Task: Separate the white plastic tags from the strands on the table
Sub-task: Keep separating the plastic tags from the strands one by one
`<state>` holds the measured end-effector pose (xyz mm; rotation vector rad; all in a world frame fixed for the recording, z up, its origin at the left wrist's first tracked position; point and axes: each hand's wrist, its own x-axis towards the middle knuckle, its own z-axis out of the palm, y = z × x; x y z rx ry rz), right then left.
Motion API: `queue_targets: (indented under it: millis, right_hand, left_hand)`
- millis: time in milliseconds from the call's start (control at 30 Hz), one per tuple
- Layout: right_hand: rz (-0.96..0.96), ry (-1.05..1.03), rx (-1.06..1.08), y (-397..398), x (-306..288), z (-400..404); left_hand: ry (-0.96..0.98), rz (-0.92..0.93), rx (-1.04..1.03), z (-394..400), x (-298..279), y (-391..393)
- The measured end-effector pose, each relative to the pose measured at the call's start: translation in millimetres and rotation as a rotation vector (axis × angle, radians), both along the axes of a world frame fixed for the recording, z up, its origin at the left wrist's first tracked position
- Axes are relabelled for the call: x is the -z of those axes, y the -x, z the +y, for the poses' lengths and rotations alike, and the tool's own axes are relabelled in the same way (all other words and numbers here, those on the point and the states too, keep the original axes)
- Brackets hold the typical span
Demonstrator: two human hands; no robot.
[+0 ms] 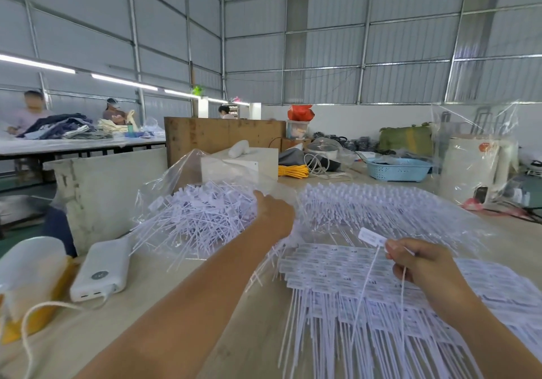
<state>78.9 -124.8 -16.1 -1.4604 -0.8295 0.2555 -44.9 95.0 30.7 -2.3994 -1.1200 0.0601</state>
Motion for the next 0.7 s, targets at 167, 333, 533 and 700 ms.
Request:
queue_targets:
  millis: [167, 333, 533, 700]
  right_hand:
    - [-0.011, 0.014, 0.018, 1, -2, -1]
    - [-0.026, 0.018, -0.001, 1, -5, -4]
    - [-0.051, 0.021, -0.064, 1, -5, -7]
    - [-0.171, 0.106, -0.146, 2, -6, -15]
  left_hand:
    - [0.017, -0.536, 0.272, -61, -22, -5]
    - [1.171, -1.177, 0.316, -117, 6, -20]
    - [1.432, -1.328, 0.392, -126, 34, -27]
    - [1.406, -1.320, 0.357, -130, 42, -30]
